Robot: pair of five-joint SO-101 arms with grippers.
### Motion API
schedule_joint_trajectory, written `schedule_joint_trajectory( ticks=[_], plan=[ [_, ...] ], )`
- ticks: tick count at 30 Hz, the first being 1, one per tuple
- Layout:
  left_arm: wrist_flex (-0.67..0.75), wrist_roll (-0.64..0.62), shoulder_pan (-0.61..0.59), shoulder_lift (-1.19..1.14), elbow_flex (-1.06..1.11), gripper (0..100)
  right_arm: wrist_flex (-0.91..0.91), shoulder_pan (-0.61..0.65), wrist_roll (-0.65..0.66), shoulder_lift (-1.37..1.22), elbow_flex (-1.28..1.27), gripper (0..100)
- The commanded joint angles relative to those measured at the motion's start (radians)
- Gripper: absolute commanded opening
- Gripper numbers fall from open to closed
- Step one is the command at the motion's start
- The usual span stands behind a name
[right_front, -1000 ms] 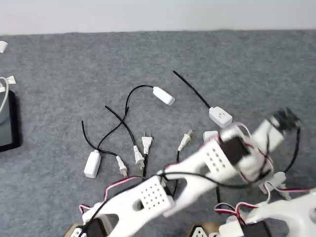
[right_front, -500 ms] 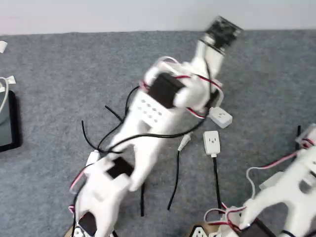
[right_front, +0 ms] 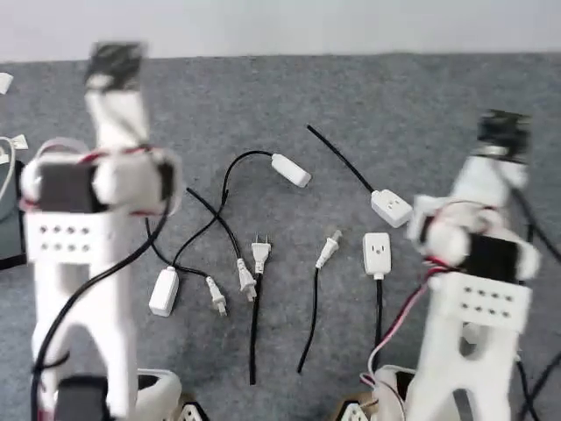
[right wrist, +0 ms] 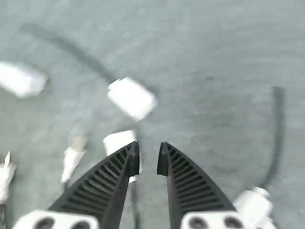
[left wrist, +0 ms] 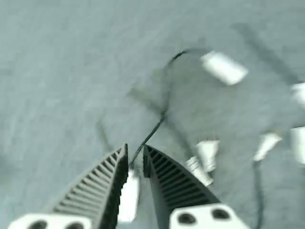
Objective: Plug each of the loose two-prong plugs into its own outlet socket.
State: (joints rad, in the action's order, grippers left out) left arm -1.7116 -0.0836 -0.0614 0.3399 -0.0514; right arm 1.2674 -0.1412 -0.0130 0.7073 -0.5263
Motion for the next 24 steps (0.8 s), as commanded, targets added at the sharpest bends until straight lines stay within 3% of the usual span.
schedule_joint_trajectory(
  ticks=[1,6,11,18,24],
  plan=[
    [0.1,0.044,-0.087,0.16,0.286,5,-0.104,0.111,-0.011,-0.025,-0.069,7.5],
    [0.327,0.054,-0.181,0.4,0.737,5,-0.354,0.124,-0.011,-0.134,-0.212,7.5],
    [0.459,0.158,-0.275,0.554,1.066,5,-0.39,0.128,-0.009,-0.306,-0.199,7.8],
    [0.589,0.226,-0.356,0.565,1.234,5,-0.412,0.088,0.052,-0.423,-0.193,7.9],
    [0.598,0.273,-0.37,0.563,1.273,5,-0.415,0.073,0.069,-0.433,-0.213,8.0]
  ],
)
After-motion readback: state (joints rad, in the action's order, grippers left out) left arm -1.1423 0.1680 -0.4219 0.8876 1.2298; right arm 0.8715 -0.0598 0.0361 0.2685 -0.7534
